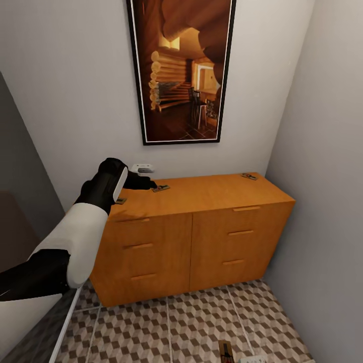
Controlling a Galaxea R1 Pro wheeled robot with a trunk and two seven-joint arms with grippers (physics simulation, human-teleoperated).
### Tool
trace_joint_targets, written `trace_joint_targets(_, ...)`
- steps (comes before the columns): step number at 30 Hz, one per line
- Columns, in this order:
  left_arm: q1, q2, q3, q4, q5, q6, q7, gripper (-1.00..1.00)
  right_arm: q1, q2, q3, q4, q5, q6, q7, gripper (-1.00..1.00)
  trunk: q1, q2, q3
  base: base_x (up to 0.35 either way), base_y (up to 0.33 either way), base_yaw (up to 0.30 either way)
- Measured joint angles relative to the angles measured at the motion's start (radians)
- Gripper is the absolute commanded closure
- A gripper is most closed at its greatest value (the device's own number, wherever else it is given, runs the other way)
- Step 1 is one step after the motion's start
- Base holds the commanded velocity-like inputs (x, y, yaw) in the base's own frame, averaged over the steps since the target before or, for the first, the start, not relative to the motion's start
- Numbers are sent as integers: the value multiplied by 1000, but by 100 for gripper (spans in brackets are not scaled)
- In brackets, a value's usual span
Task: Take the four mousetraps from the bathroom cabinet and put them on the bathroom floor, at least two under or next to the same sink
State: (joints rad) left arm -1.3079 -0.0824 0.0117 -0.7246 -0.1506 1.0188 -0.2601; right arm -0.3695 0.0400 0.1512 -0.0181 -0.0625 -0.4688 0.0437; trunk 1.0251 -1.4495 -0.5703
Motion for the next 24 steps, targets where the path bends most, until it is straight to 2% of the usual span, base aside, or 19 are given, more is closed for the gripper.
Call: trace_joint_targets(24, 1, -2, -1, 1, 0, 0, 0, -100, -1, 0, 0, 0, 0, 0, 0, 100, 0, 0, 0, 0, 0, 0)
